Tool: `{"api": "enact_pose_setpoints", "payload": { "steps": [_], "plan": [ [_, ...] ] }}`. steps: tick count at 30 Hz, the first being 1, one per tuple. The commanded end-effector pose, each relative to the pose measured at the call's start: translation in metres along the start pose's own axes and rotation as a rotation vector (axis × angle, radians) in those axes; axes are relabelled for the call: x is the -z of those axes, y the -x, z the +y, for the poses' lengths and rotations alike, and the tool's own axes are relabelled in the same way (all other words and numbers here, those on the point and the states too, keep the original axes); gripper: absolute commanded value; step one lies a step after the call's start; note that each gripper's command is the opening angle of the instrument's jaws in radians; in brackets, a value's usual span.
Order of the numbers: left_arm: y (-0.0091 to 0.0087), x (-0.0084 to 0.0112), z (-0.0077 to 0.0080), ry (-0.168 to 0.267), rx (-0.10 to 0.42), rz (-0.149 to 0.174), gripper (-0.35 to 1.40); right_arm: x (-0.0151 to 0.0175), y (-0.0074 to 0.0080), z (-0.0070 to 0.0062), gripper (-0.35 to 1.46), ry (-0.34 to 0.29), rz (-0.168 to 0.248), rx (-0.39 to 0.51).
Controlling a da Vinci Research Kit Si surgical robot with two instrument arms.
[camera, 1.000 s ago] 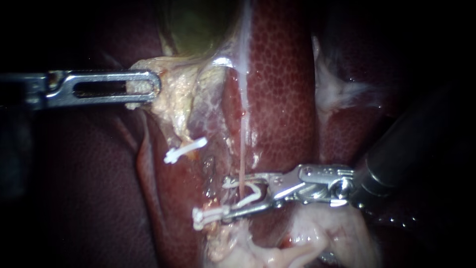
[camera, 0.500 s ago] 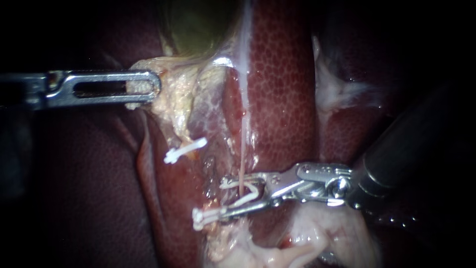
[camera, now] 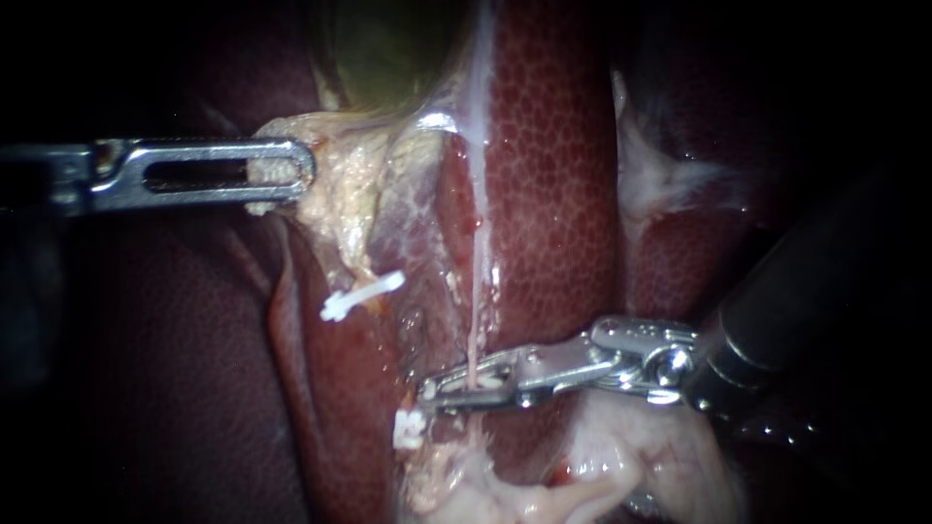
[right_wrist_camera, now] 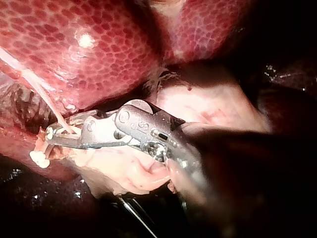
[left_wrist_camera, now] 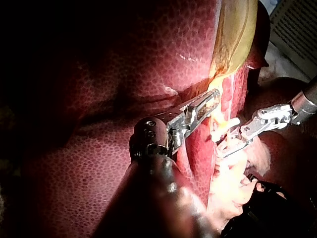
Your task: Clipping first clip right tube
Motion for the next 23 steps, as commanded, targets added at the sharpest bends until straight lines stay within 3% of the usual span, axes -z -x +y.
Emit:
{"api": "enact_pose_setpoints", "payload": {
  "steps": [1,23],
  "plan": [
    [0.0,0.0,0.0,0.0,0.0,0.0,-0.35,0.0,0.0,0.0,-0.35,0.0,0.0,0.002],
    [0.0,-0.0001,0.0,0.001,0.0,-0.001,-0.35,0.0,0.0,0.0,-0.35,0.0,0.001,-0.01]
  ]
}}
